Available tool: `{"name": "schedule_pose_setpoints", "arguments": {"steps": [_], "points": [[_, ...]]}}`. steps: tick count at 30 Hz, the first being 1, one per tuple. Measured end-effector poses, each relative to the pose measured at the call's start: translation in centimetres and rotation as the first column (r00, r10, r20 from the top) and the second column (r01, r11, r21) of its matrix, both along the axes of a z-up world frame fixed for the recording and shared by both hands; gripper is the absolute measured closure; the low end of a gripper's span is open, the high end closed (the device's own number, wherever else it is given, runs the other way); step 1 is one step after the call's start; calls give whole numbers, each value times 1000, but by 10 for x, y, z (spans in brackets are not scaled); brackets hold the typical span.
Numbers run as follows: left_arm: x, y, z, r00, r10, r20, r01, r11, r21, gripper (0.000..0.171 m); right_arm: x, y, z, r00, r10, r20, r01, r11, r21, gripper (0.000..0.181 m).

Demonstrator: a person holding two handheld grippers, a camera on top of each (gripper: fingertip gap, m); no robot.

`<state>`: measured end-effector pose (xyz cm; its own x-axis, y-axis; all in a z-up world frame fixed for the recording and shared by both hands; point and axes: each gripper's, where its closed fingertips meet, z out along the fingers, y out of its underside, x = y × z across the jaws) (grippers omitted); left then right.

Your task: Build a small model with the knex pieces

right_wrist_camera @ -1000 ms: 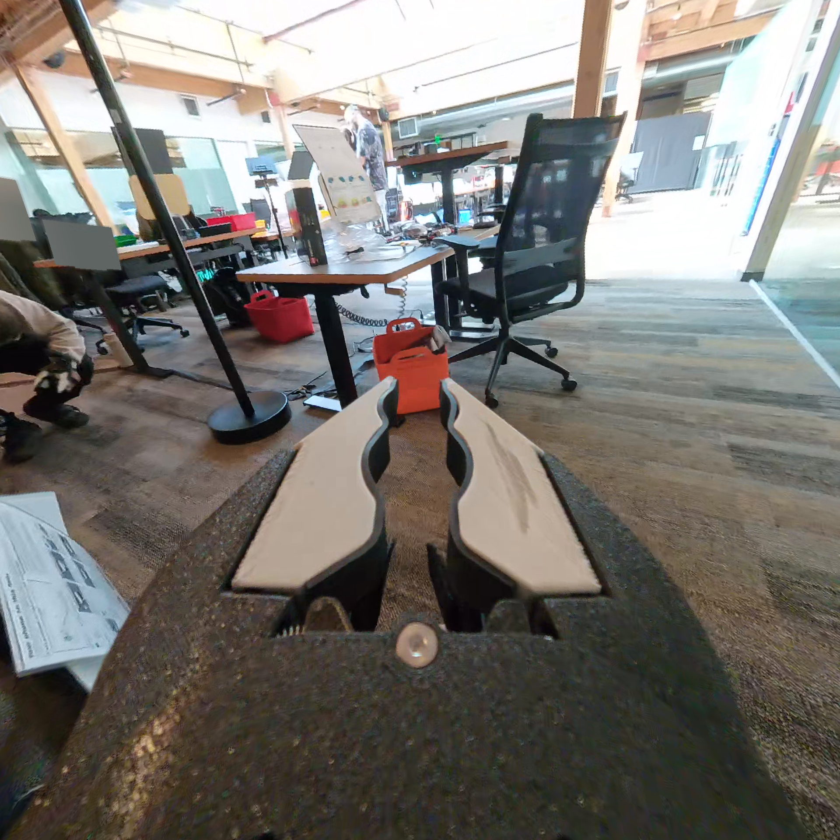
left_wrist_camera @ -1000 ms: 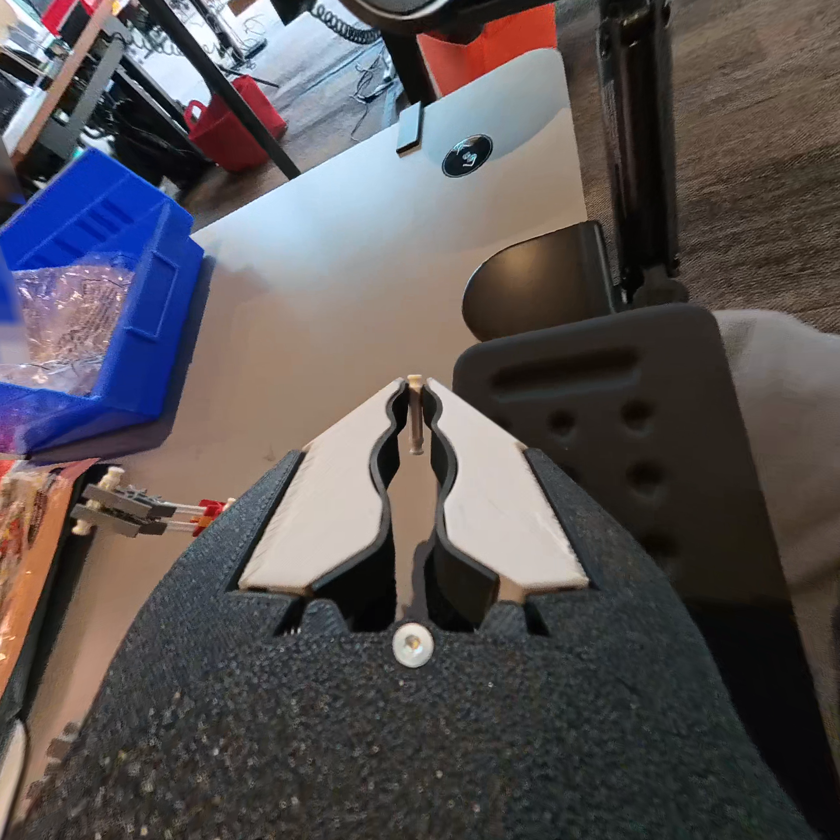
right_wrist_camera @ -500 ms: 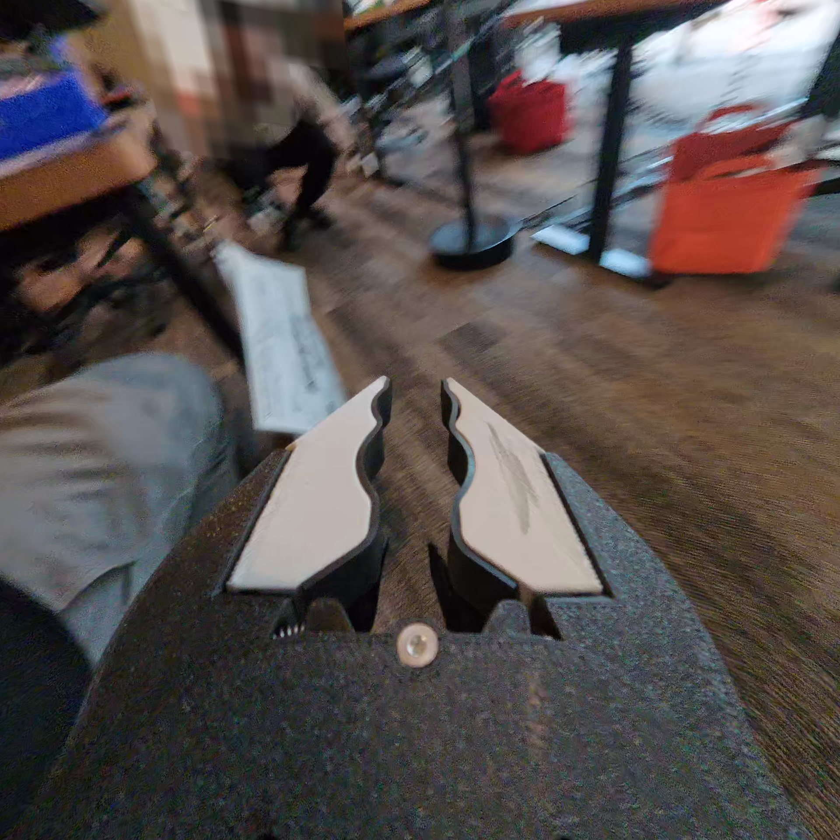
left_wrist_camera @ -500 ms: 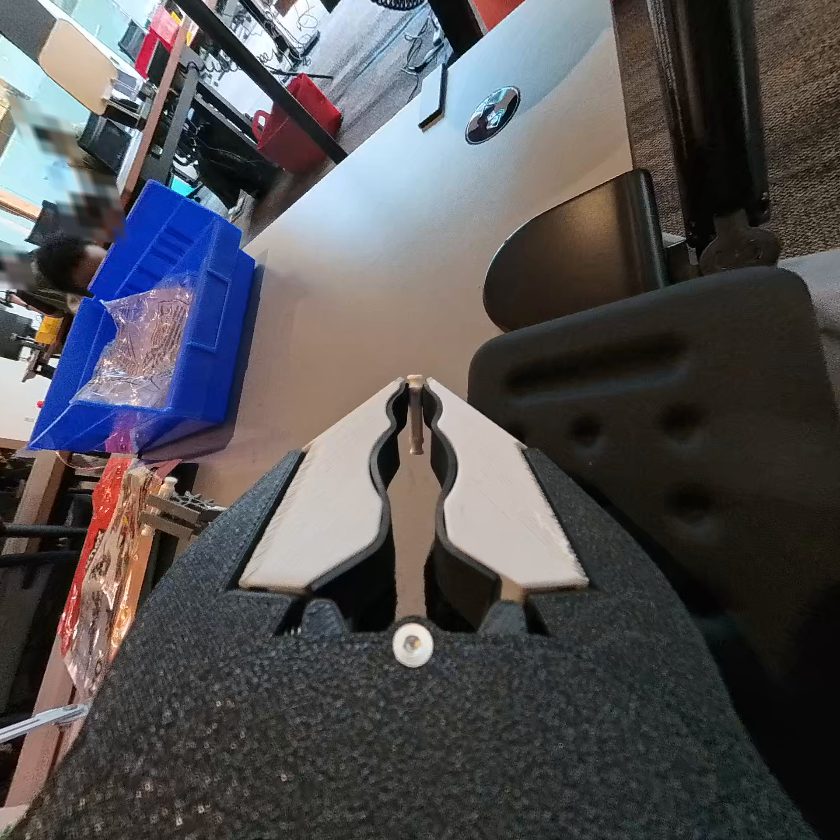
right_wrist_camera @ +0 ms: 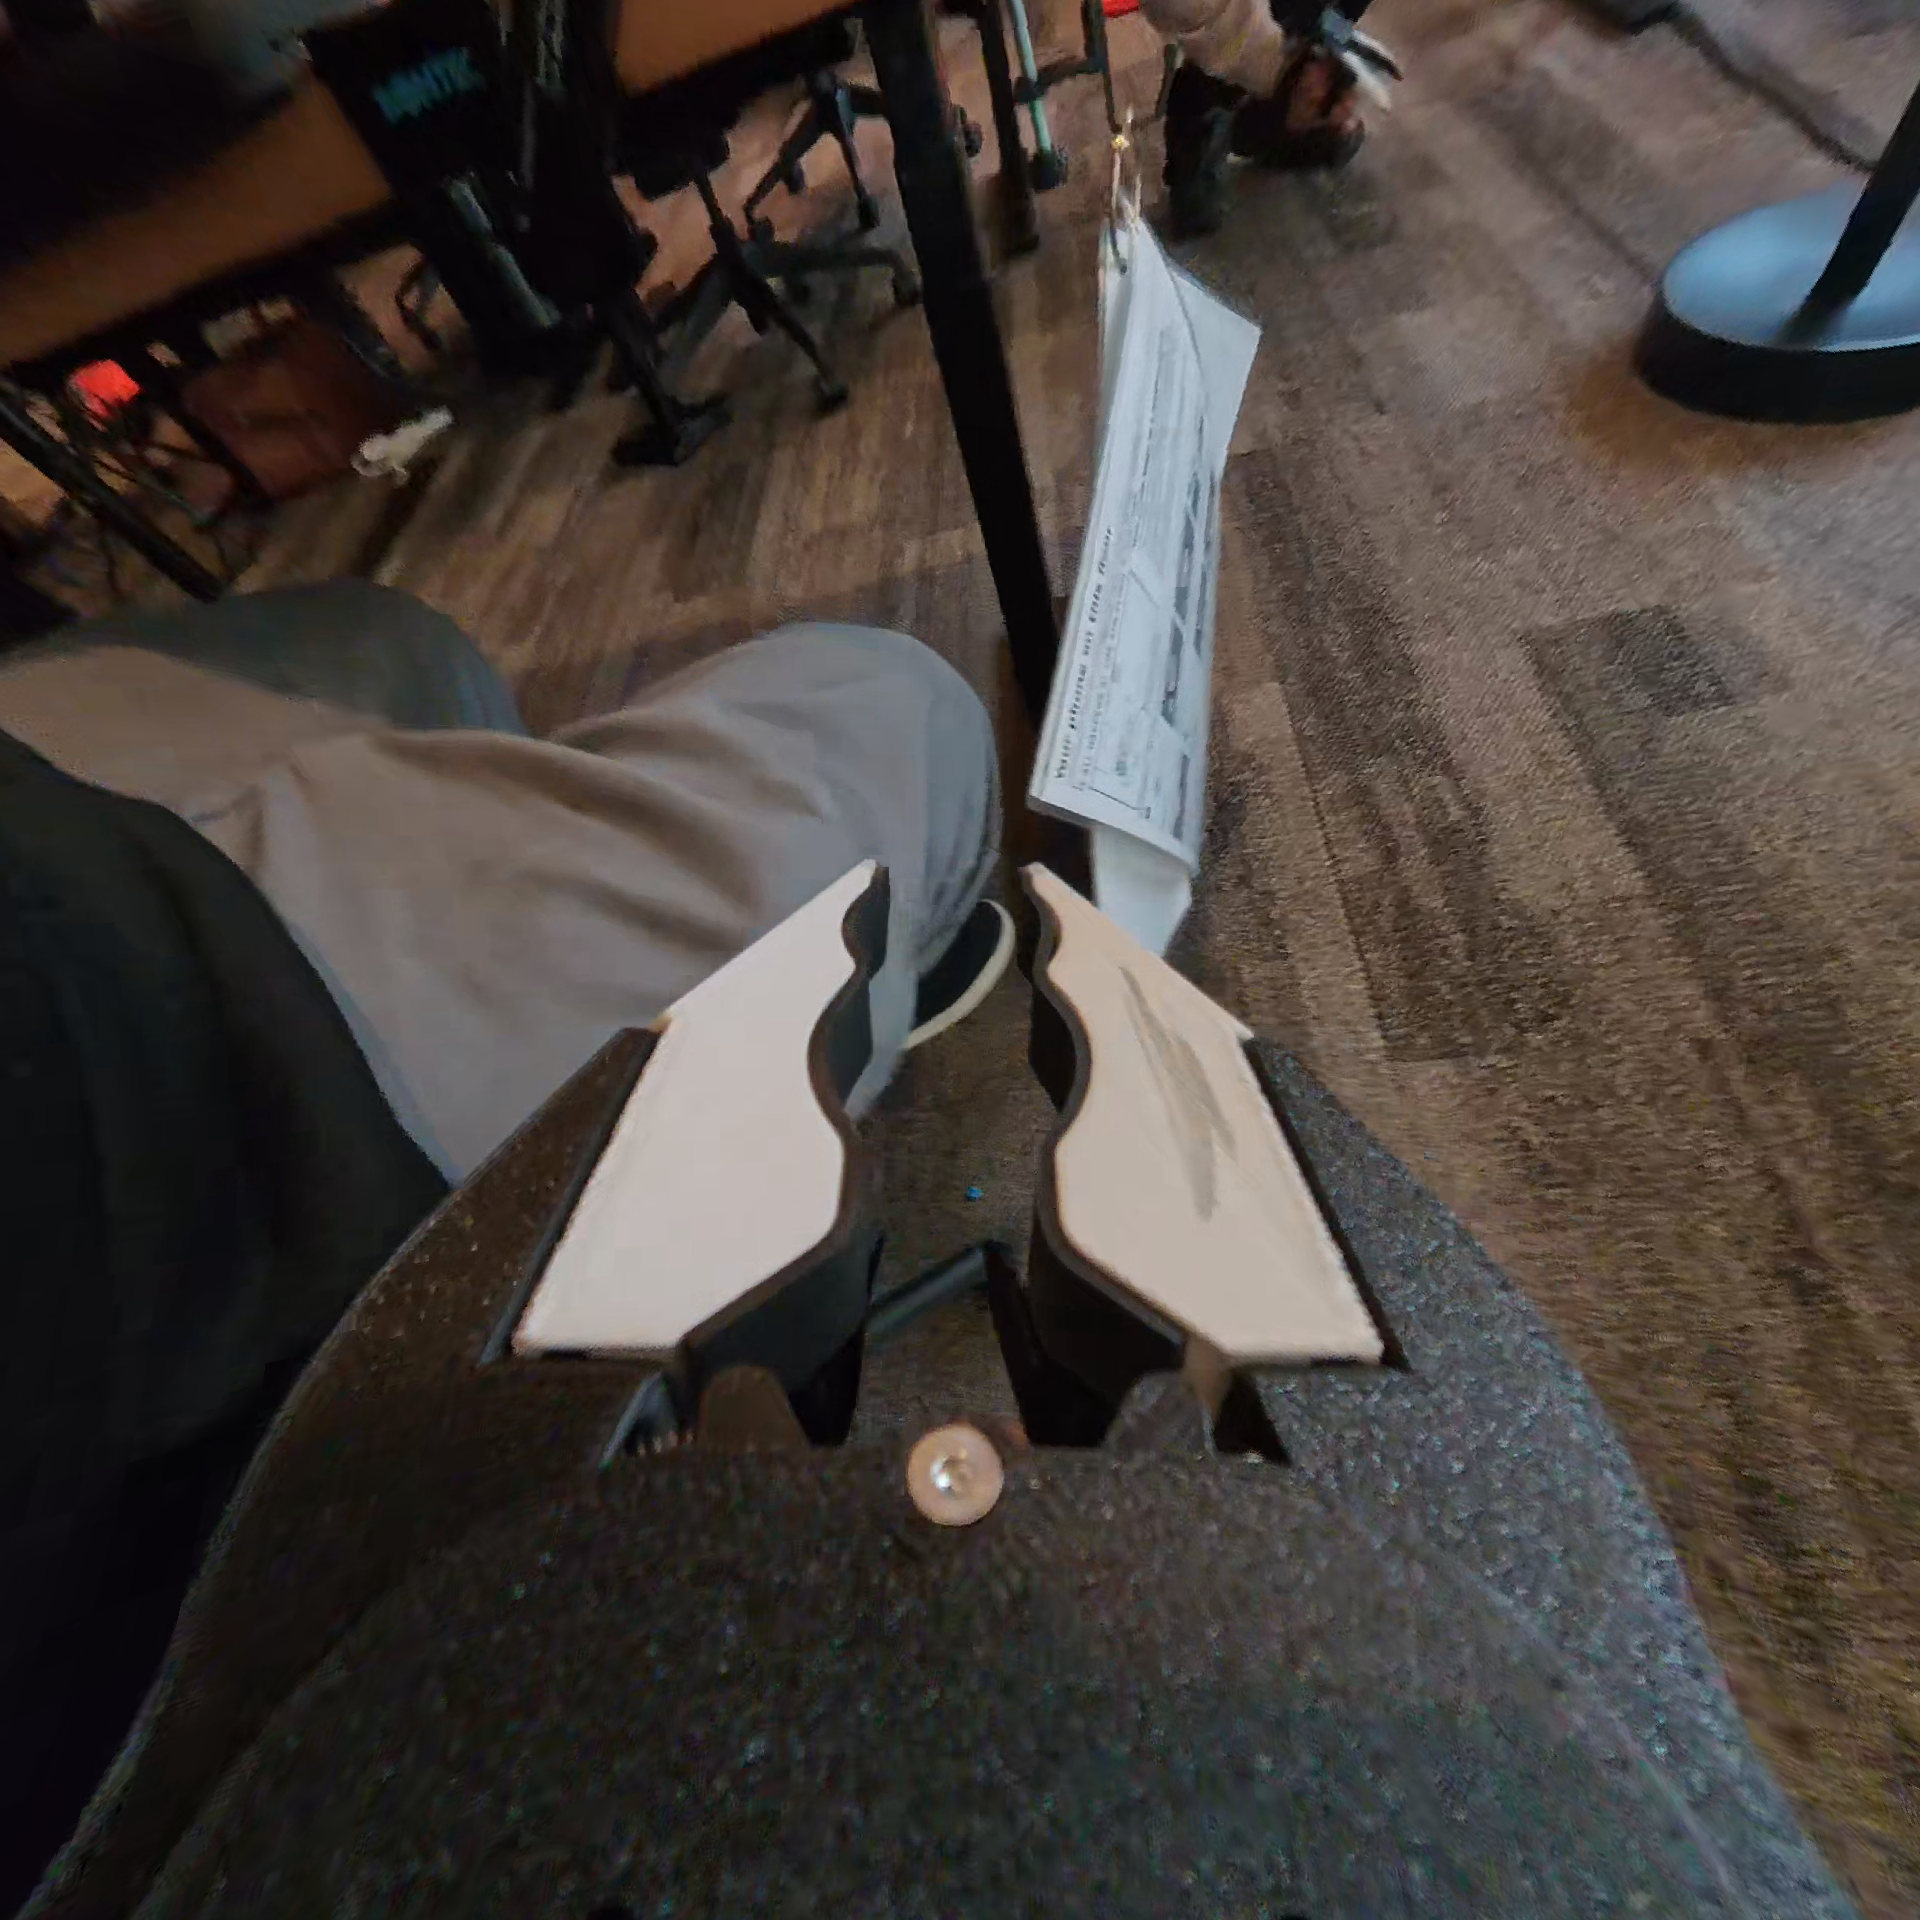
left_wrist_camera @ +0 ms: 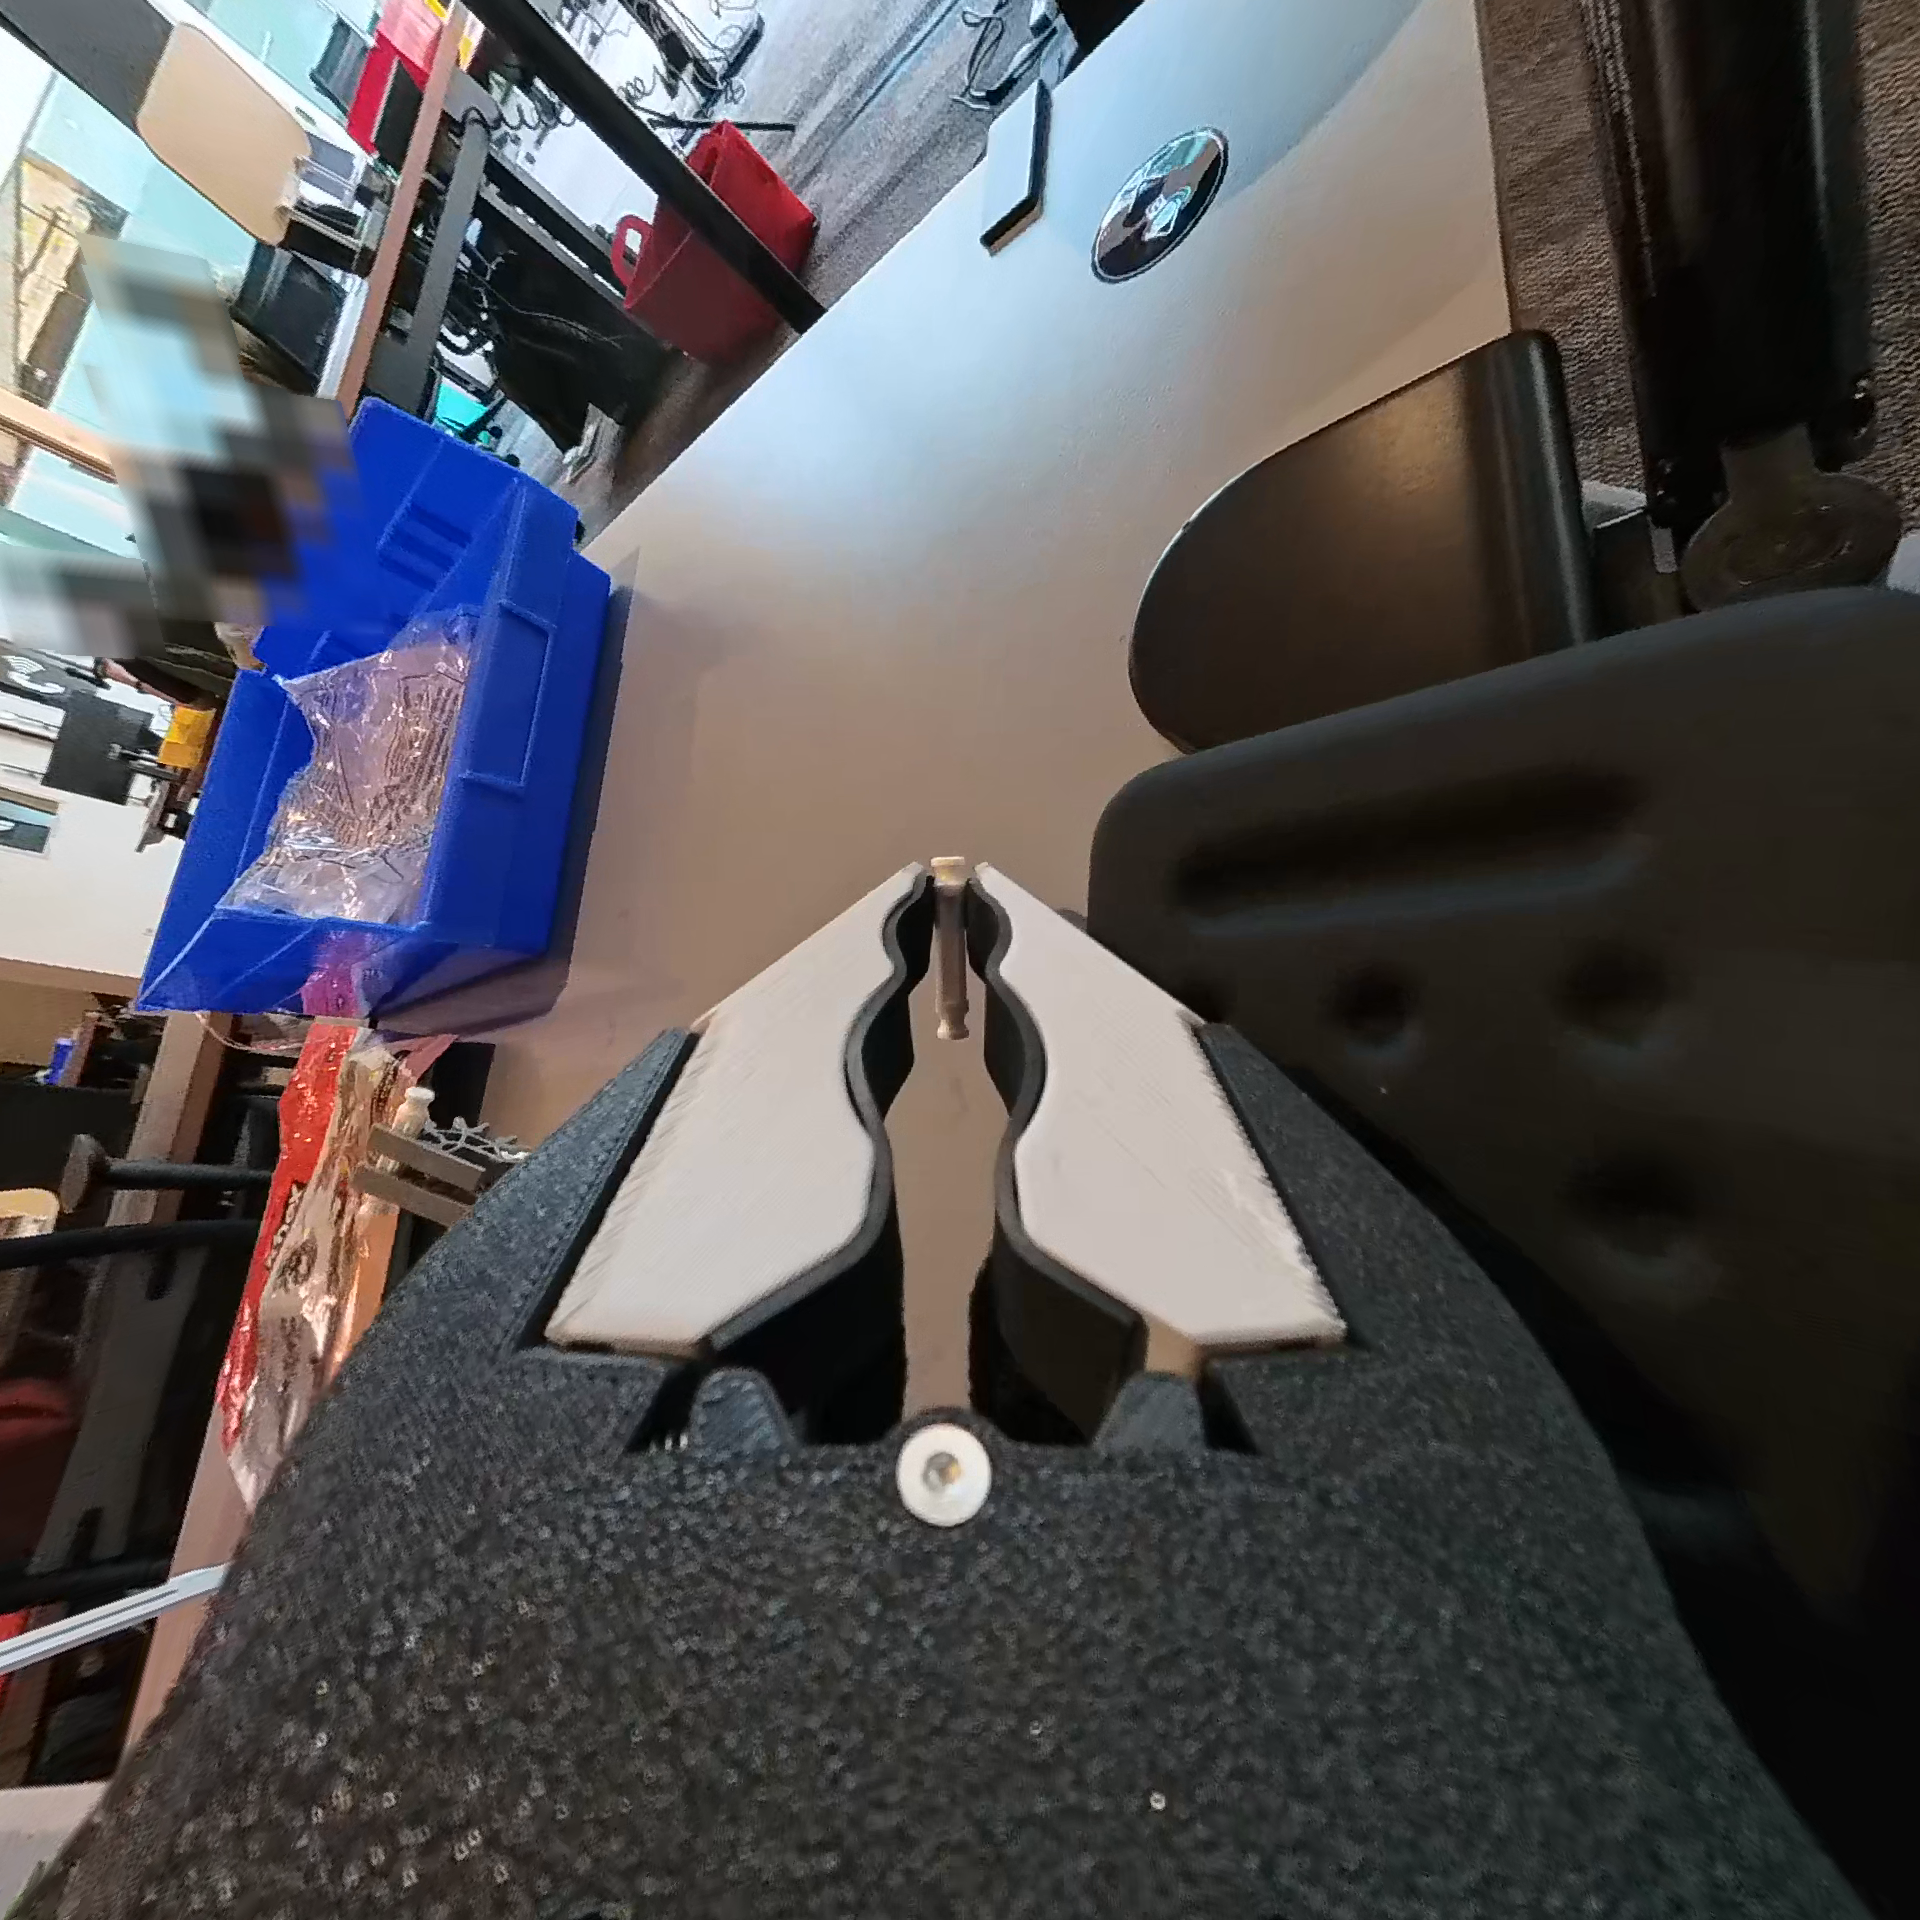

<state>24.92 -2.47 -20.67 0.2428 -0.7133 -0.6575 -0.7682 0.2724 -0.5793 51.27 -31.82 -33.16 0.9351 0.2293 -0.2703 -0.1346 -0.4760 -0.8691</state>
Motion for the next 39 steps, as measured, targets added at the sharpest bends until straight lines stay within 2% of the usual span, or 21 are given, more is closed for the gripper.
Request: {"name": "schedule_pose_setpoints", "arguments": {"steps": [6,9,11,15,18,25,33,39], "points": [[0,4,-1,1000,20,-11,-20,1000,8,166,-31,-8,45,990,22,-137,-14,998,57,157],[0,4,-1,1000,21,-13,-21,1000,17,166,-51,-11,54,978,25,-209,-6,996,91,157],[0,4,-1,1000,22,-15,-22,1000,22,166,-63,-14,53,980,32,-195,-11,994,109,157],[0,5,-1,999,30,-25,-29,999,31,166,-84,-33,44,989,116,-93,-104,987,126,157],[-1,6,-2,999,40,-36,-38,998,42,166,-87,-54,34,989,139,-51,-132,985,113,157],[-3,11,-2,994,85,-67,-80,994,74,166,-98,-96,34,979,204,2,-203,972,119,157],[-4,14,-2,989,112,-92,-102,989,110,166,-119,-141,21,954,297,34,-299,951,84,154],[-4,16,-1,988,122,-96,-109,986,129,166,-127,-157,6,942,335,-28,-334,942,32,150]]}}
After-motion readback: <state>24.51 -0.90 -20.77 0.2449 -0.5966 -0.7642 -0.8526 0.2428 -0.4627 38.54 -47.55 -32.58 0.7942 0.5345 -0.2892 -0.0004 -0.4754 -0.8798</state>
